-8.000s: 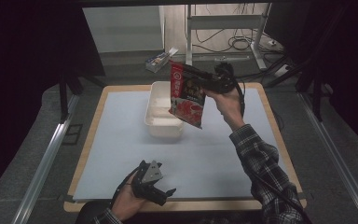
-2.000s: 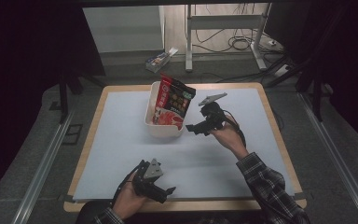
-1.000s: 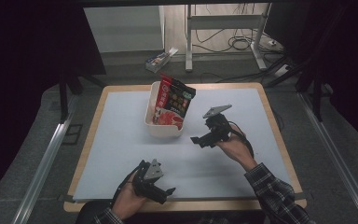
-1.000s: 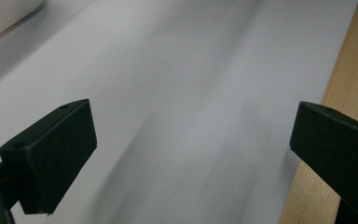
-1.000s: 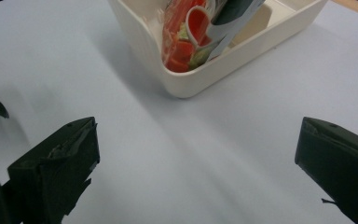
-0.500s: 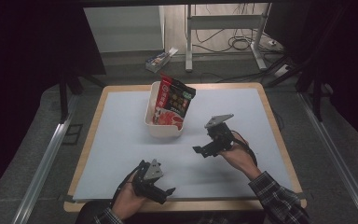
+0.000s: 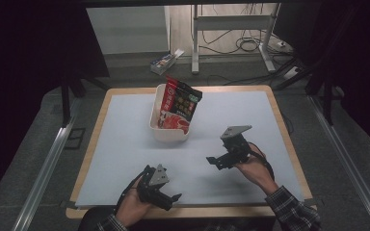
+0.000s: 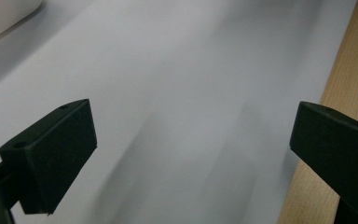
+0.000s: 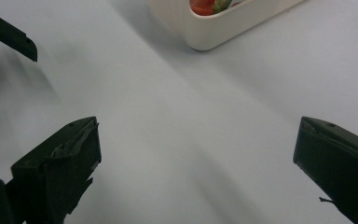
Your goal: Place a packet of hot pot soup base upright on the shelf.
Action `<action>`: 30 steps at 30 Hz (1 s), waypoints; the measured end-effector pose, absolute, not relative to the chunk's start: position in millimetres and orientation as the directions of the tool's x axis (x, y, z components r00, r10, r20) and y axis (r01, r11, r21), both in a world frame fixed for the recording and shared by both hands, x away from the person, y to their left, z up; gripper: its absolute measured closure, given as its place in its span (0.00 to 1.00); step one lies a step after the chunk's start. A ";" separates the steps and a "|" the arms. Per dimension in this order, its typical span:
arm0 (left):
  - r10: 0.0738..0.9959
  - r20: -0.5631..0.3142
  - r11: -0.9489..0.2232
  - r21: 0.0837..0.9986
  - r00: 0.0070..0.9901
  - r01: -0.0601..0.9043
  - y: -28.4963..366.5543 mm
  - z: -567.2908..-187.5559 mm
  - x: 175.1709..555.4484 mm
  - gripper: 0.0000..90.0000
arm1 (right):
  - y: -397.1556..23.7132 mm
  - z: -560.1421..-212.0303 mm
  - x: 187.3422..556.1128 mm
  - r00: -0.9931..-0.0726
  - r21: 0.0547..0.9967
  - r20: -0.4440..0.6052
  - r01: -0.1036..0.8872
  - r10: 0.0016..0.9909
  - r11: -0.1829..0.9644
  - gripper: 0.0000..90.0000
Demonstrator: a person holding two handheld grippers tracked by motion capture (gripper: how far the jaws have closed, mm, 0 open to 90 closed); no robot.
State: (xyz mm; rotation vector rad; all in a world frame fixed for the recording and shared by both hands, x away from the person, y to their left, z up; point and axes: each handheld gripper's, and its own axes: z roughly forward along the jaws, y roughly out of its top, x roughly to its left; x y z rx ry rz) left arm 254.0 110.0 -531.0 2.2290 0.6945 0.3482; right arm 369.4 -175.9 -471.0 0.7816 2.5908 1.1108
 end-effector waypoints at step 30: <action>0.570 0.045 -0.568 0.743 0.821 0.353 107.6 -530.5 252.2 0.00 | -236.4 -479.0 339.7 -0.785 0.758 -0.033 0.384 0.619 0.528 0.00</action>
